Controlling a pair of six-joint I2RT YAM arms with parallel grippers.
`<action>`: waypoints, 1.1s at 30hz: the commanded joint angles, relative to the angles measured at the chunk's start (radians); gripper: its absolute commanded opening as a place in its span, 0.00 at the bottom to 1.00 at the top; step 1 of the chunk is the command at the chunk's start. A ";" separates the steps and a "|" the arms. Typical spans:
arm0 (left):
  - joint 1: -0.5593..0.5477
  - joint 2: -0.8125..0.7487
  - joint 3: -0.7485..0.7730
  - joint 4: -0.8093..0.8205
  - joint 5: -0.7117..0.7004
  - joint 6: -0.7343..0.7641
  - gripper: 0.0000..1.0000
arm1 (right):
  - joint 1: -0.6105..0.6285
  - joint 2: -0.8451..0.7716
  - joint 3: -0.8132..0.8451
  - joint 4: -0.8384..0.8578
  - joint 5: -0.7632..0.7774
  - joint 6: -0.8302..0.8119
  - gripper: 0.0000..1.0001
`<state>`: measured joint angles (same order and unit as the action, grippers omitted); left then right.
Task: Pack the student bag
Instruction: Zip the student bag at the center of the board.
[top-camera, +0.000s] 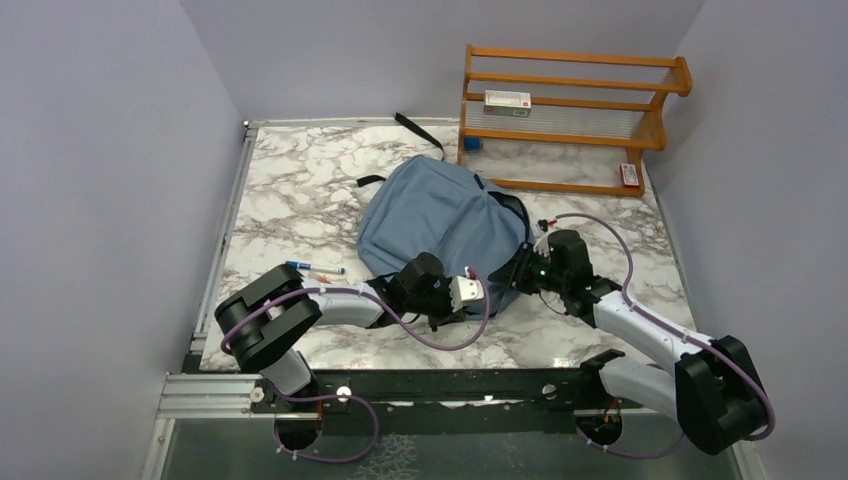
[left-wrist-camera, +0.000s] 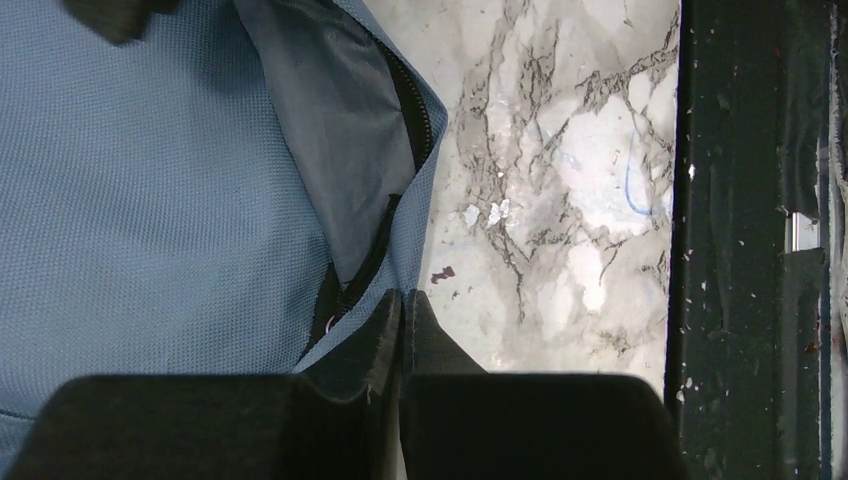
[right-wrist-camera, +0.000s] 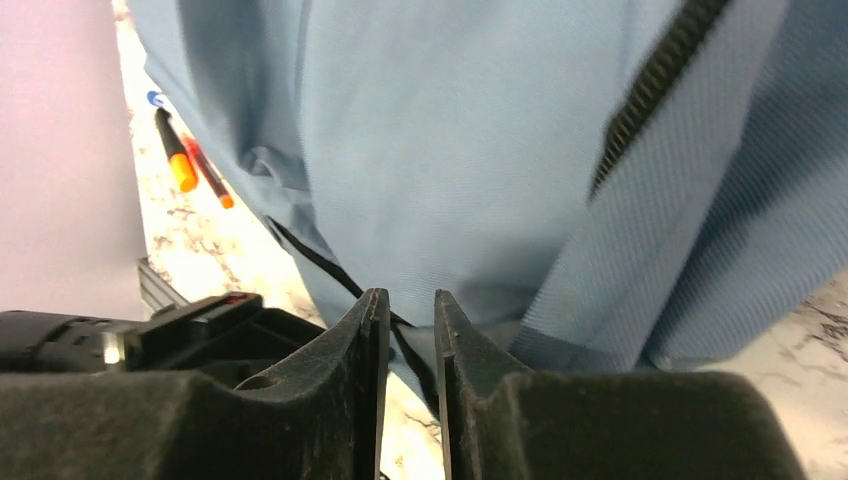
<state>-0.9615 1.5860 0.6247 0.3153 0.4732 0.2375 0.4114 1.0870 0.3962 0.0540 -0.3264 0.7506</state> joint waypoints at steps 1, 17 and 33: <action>-0.042 0.021 -0.055 -0.032 -0.019 -0.047 0.00 | 0.004 -0.030 0.061 -0.023 -0.051 -0.014 0.28; -0.063 -0.057 -0.143 0.076 -0.128 -0.086 0.00 | 0.140 -0.037 0.091 -0.209 0.011 0.038 0.38; -0.074 -0.062 -0.194 0.170 -0.152 -0.122 0.00 | 0.165 0.167 0.121 -0.163 -0.180 -0.021 0.37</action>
<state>-1.0180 1.5120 0.4500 0.5156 0.3237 0.1390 0.5686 1.2125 0.4896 -0.1581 -0.4164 0.7513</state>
